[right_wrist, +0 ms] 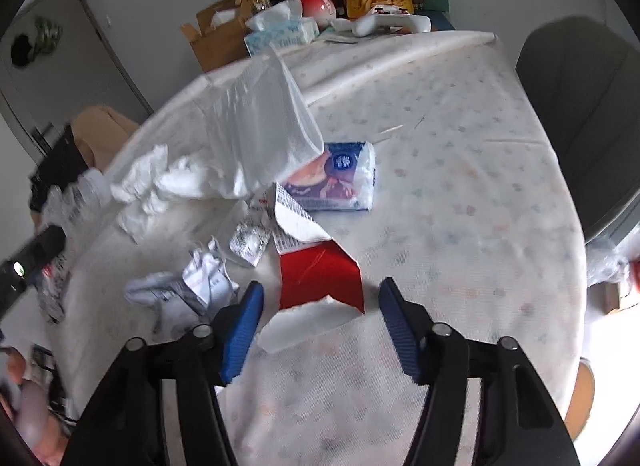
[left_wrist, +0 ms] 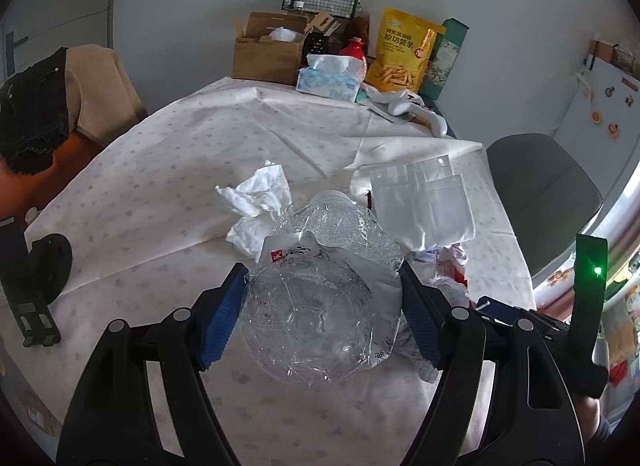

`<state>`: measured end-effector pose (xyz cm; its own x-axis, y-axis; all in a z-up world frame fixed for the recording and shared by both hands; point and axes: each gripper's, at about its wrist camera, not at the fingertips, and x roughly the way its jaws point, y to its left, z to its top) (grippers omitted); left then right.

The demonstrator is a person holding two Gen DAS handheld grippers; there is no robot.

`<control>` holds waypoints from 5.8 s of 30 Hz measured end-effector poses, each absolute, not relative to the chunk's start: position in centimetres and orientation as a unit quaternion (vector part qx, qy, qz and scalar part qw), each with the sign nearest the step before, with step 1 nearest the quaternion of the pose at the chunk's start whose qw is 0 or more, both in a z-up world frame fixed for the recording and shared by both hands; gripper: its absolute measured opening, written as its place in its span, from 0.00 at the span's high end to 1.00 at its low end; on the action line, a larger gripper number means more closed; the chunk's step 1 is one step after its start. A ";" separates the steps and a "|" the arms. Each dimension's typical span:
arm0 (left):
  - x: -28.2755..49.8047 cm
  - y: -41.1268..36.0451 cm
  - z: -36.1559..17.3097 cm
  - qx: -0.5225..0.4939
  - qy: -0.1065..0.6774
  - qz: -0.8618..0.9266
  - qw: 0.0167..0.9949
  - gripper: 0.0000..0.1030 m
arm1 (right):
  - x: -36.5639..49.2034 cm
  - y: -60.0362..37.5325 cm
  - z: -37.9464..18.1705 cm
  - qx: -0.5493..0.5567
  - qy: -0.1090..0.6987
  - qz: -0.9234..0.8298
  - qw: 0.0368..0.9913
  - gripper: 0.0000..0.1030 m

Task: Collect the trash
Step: 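Grasp the clear plastic bottle with the left gripper while the right gripper approaches the red carton, then grasp the red-and-white carton with the right gripper and lift it, then carry the carton and bottle to the tan bin and release both, then return to the table and grasp the crumpled receipt with the left gripper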

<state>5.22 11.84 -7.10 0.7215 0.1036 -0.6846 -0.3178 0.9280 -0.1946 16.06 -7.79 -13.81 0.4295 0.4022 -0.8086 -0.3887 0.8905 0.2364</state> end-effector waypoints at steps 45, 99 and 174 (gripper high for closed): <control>7.3 5.8 -5.0 -0.118 0.333 0.043 0.934 0.28 | 14.2 -16.5 -12.0 0.128 0.489 0.179 0.844 0.97; 14.6 -31.0 -10.7 0.035 0.430 -0.258 0.864 0.28 | 6.0 -53.9 -23.4 0.300 0.488 -0.147 0.806 0.72; 0.9 1.0 -6.6 -0.088 0.378 0.018 0.922 0.05 | 5.0 -27.8 -7.4 0.111 0.356 0.074 0.925 0.07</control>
